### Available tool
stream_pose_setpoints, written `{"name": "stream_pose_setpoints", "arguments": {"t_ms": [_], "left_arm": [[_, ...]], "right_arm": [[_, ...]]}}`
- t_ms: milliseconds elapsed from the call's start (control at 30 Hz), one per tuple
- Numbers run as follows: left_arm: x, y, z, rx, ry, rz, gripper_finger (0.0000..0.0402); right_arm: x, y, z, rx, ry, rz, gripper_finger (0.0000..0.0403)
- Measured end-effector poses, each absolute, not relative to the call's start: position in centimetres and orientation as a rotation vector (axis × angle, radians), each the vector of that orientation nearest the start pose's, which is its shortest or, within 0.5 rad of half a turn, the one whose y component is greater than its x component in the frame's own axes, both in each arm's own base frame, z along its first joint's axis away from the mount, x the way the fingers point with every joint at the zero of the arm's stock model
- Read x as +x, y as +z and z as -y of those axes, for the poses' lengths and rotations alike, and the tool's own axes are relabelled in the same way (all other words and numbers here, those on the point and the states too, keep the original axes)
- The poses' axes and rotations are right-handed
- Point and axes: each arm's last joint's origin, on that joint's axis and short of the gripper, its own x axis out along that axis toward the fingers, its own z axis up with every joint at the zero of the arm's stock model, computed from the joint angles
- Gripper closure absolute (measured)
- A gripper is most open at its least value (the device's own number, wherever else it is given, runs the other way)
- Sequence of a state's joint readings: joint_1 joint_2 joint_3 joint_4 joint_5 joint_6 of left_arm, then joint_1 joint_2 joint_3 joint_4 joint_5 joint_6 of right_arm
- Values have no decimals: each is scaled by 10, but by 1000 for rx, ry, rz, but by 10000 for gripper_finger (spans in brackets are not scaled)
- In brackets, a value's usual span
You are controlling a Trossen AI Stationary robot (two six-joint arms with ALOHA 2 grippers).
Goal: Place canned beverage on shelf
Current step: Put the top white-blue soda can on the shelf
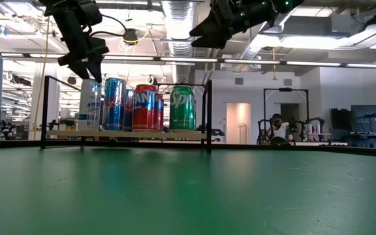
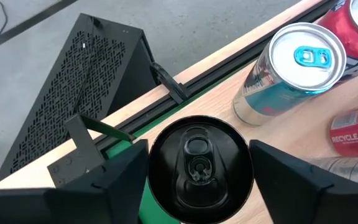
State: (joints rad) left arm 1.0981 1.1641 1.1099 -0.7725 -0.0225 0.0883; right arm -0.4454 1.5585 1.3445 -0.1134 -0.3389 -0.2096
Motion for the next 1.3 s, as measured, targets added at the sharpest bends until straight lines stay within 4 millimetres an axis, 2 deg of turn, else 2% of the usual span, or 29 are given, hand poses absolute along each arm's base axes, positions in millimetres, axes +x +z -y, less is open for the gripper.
{"name": "stream_pose_setpoints", "arguments": {"t_ms": [133, 300, 567, 700, 867, 1033, 1300], "left_arm": [[104, 322, -204, -359, 1007, -793, 176], [106, 322, -204, -292, 921, -799, 176], [106, 324, -206, -76, 827, -880, 165], [108, 325, -207, -34, 799, -868, 163], [111, 327, -207, 41, 679, -824, 162], [111, 327, -207, 124, 634, -851, 164], [110, 319, -215, 110, 630, -906, 165]], "right_arm": [[328, 343, 146, -78, -72, -322, 46], [328, 342, 146, -76, -71, -328, 46], [328, 342, 146, -76, -72, -327, 46], [328, 342, 146, -76, -72, -327, 46], [328, 342, 146, -76, -72, -328, 46], [327, 341, 145, -70, -70, -341, 46], [327, 339, 145, -64, -68, -353, 46]]}}
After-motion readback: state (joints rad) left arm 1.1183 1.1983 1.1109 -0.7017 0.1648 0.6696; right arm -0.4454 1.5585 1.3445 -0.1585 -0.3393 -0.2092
